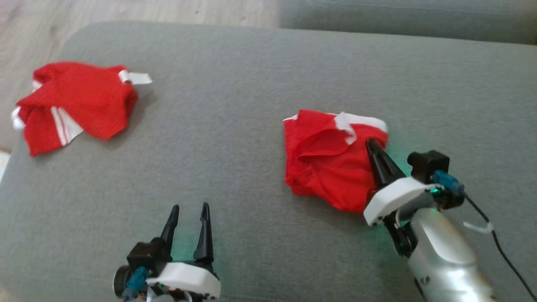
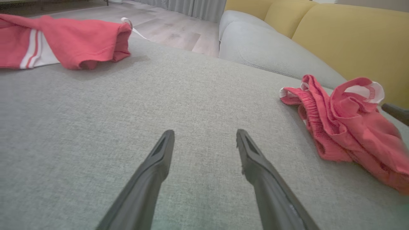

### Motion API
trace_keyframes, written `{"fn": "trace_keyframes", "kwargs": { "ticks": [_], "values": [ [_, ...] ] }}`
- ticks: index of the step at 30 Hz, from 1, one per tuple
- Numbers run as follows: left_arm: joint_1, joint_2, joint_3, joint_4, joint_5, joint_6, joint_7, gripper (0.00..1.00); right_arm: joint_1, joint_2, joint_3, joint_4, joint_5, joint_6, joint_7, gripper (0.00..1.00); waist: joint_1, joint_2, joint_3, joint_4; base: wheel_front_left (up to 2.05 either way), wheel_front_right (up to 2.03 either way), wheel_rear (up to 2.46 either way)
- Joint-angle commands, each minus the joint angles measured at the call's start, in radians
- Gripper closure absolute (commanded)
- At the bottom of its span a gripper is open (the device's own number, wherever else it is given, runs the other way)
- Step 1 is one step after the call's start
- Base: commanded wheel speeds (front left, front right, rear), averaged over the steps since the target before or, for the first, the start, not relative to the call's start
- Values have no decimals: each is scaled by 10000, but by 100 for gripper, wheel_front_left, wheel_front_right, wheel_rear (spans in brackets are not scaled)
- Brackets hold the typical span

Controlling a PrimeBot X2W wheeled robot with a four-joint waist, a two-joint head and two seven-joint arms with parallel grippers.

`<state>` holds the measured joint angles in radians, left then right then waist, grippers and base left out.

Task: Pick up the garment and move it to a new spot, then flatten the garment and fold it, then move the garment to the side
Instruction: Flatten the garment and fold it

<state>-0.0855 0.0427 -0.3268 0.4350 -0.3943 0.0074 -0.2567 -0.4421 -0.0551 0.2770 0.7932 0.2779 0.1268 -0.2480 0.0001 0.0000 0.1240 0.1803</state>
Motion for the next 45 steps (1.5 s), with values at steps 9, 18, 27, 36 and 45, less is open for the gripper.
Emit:
{"fn": "trace_keyframes", "kwargs": {
  "ticks": [9,18,27,36,45],
  "values": [
    [-703,76,-93,-286,-399,-124,-51,0,-1326,49,807,912,256,39,-137,100,-1,0,657,795,0,0,0],
    [-954,76,-536,-403,-747,-177,-51,0,-2134,49,1559,1156,397,39,-137,100,-1,0,806,1230,0,0,0],
    [-957,76,-721,-349,-1009,-175,-51,0,-2416,49,2558,1760,571,39,-61,100,-1,0,756,1724,0,0,0],
    [-719,76,-495,-485,-906,-258,-51,0,-1735,49,3300,1203,1111,39,-129,100,-1,0,368,1386,0,0,0],
    [-651,76,-483,-535,-740,-323,-51,0,-487,49,4330,444,1917,39,-135,100,-1,0,-29,968,0,0,0]
  ]
}}
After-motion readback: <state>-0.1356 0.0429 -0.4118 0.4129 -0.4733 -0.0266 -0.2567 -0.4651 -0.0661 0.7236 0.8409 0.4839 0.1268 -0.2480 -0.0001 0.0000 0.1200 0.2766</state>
